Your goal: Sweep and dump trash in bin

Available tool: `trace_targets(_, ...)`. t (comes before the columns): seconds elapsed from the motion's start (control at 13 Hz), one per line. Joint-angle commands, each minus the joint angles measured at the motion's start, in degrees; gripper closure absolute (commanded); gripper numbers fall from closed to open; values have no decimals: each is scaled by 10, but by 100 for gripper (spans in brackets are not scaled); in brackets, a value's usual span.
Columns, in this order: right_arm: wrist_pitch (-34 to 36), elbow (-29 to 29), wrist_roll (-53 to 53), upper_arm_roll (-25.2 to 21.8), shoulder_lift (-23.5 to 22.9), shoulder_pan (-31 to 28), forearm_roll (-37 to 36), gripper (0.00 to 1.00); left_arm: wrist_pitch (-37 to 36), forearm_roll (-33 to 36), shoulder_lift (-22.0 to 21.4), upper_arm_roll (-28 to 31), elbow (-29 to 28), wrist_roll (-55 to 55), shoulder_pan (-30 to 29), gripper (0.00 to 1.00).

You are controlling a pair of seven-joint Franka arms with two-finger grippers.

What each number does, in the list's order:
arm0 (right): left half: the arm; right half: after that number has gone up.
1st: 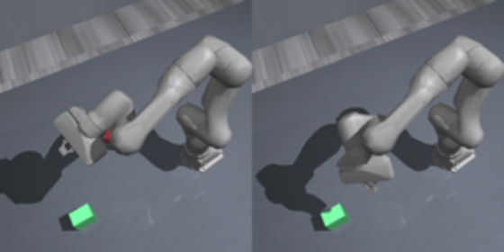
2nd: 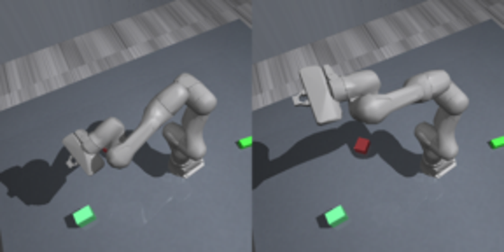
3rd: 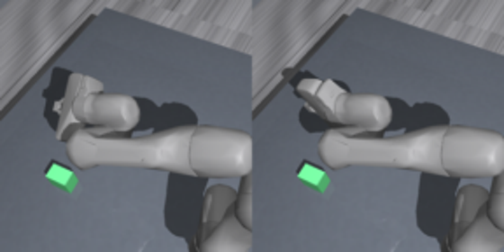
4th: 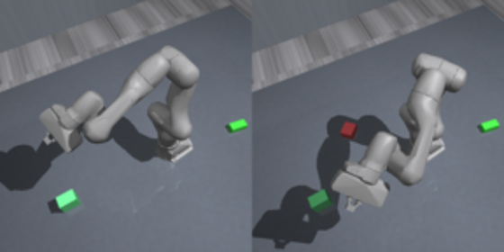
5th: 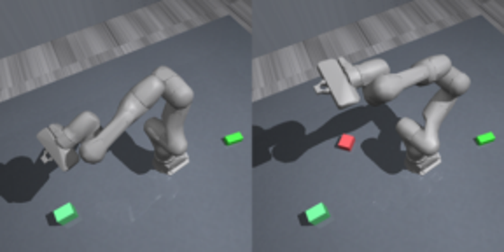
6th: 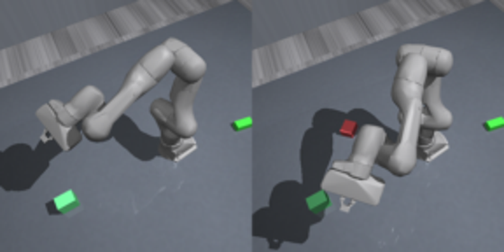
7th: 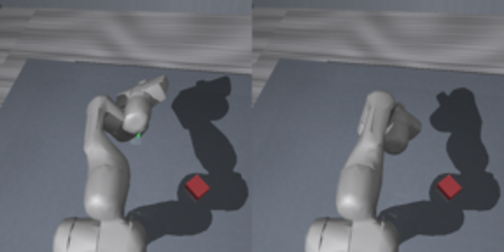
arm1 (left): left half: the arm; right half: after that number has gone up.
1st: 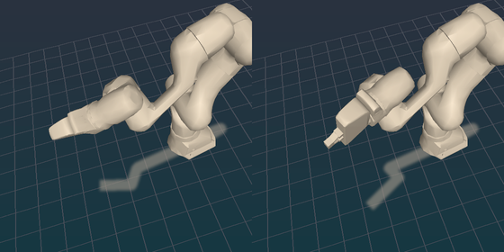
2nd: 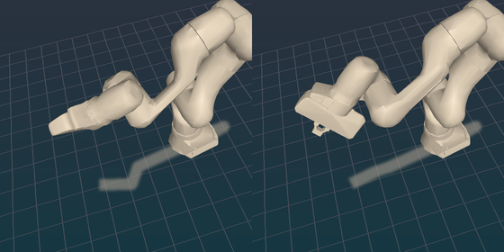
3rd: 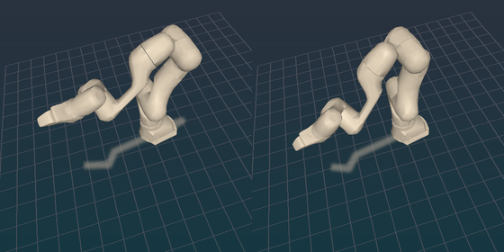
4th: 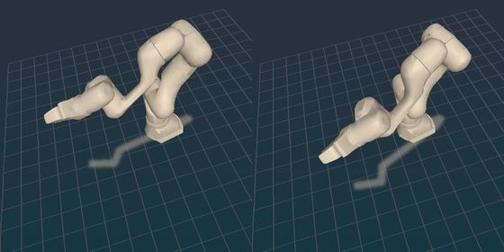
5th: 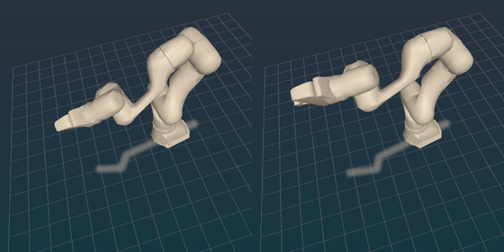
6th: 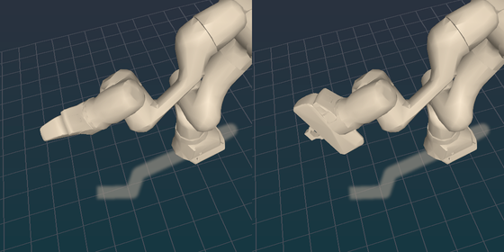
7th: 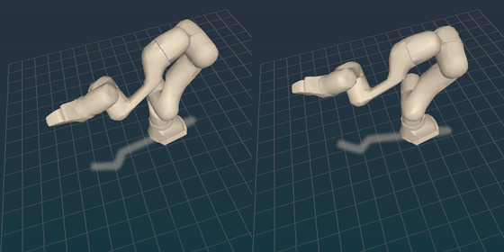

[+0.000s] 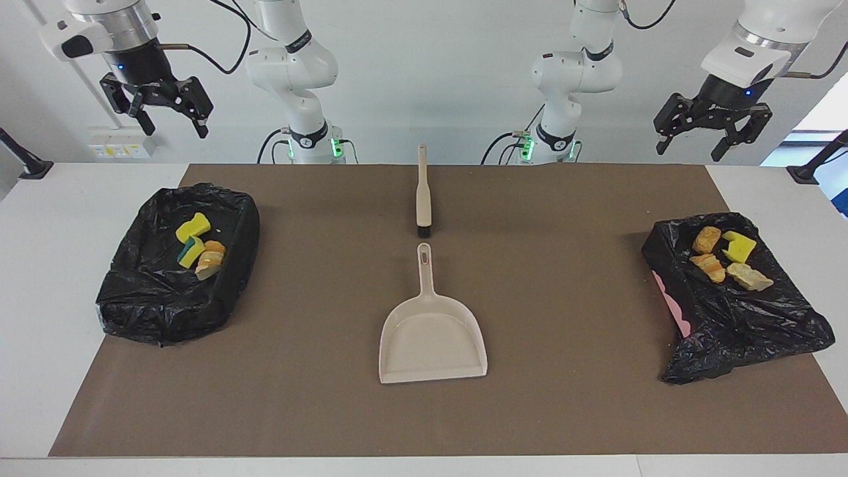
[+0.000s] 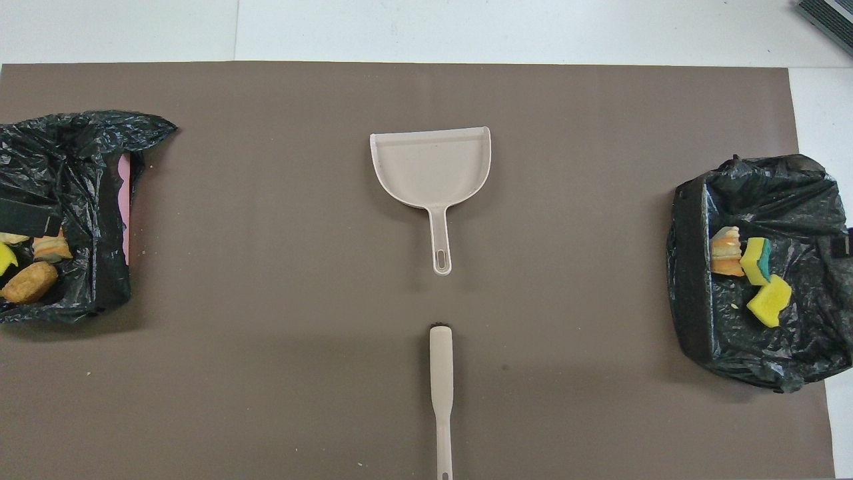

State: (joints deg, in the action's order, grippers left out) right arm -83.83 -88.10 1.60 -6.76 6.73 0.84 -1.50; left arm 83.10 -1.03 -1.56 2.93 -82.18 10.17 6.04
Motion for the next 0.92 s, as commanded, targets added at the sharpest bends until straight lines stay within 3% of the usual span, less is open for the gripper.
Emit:
trace_targets(0.0,15,16,-5,3,-8,-4,10,0,-7,-4,-27,-6,-32,-2,-3,0)
trace_targets(0.85,13,7,13,3,-2,-2,-3,0,-11,0,-33,-7,-40,-32,-8,0)
